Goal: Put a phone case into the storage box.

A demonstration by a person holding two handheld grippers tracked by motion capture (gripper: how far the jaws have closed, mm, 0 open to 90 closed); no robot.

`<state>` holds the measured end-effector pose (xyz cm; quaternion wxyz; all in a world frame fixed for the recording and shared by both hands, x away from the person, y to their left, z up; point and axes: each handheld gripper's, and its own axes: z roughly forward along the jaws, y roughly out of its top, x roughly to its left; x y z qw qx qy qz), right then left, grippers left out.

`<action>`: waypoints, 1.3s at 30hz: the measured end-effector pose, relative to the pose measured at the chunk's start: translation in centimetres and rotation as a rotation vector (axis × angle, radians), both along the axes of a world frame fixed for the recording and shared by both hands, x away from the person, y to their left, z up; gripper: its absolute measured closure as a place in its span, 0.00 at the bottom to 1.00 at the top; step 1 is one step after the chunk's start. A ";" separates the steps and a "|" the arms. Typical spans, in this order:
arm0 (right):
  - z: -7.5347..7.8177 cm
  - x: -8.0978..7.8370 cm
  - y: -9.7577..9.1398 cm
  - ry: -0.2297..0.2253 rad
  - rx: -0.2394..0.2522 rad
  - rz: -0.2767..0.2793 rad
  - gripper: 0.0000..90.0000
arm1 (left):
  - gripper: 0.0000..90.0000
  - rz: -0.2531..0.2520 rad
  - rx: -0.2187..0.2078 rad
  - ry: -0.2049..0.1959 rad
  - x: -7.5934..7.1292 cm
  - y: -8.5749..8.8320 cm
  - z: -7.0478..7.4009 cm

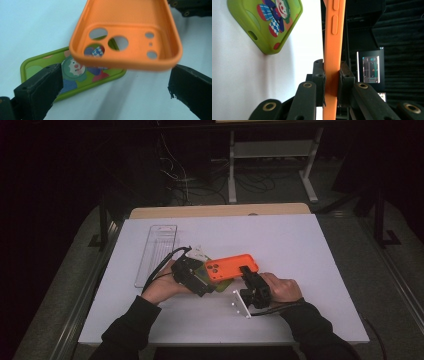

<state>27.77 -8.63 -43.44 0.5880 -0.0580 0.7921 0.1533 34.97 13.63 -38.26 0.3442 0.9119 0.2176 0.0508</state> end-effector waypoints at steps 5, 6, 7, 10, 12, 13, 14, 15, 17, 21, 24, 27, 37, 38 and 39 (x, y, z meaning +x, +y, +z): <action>0.4 0.3 -0.5 0.065 0.089 -0.022 0.87 | 0.00 0.013 0.016 -0.008 0.0 0.0 -0.1; 0.5 0.4 -0.6 0.083 0.102 -0.026 0.87 | 0.00 0.016 0.018 -0.008 0.0 0.0 -0.1; 0.5 0.4 -0.6 0.083 0.102 -0.026 0.87 | 0.00 0.016 0.018 -0.008 0.0 0.0 -0.1; 0.8 0.7 -0.9 0.126 0.188 -0.038 0.87 | 0.00 0.010 0.030 -0.013 -0.1 0.0 -0.2; 0.9 0.7 -1.0 0.144 0.204 -0.049 0.87 | 0.00 0.014 0.022 -0.015 -0.1 -0.1 -0.3; 1.1 0.8 -1.1 0.161 0.220 -0.054 0.87 | 0.00 0.015 0.022 -0.013 -0.1 -0.1 -0.3; 1.2 0.9 -1.2 0.170 0.212 -0.051 0.87 | 0.00 0.015 0.022 -0.013 -0.1 -0.1 -0.3; 1.2 0.9 -1.2 0.173 0.230 -0.052 0.87 | 0.00 0.023 0.014 -0.012 -0.2 -0.2 -0.4; 1.3 0.9 -1.3 0.178 0.240 -0.051 0.87 | 0.00 0.012 0.027 -0.016 -0.2 -0.2 -0.3; 1.5 1.0 -1.4 0.257 0.323 -0.078 0.87 | 0.00 0.015 0.015 -0.031 -0.2 -0.3 -0.5; 1.7 1.3 -1.6 0.330 0.403 -0.097 0.87 | 0.00 0.001 0.031 -0.035 -0.2 -0.3 -0.4; 1.8 1.5 -1.8 0.359 0.439 -0.111 0.87 | 0.00 0.004 0.027 -0.036 -0.2 -0.3 -0.4; 2.5 2.2 -2.5 0.485 0.566 -0.136 0.87 | 0.00 -0.006 0.041 -0.032 -0.1 -0.2 -0.4; 2.6 2.3 -2.6 0.536 0.634 -0.151 0.87 | 0.00 -0.006 0.042 -0.032 -0.1 -0.2 -0.4; 2.6 2.3 -2.6 0.536 0.634 -0.151 0.87 | 0.00 -0.006 0.042 -0.032 -0.1 -0.2 -0.4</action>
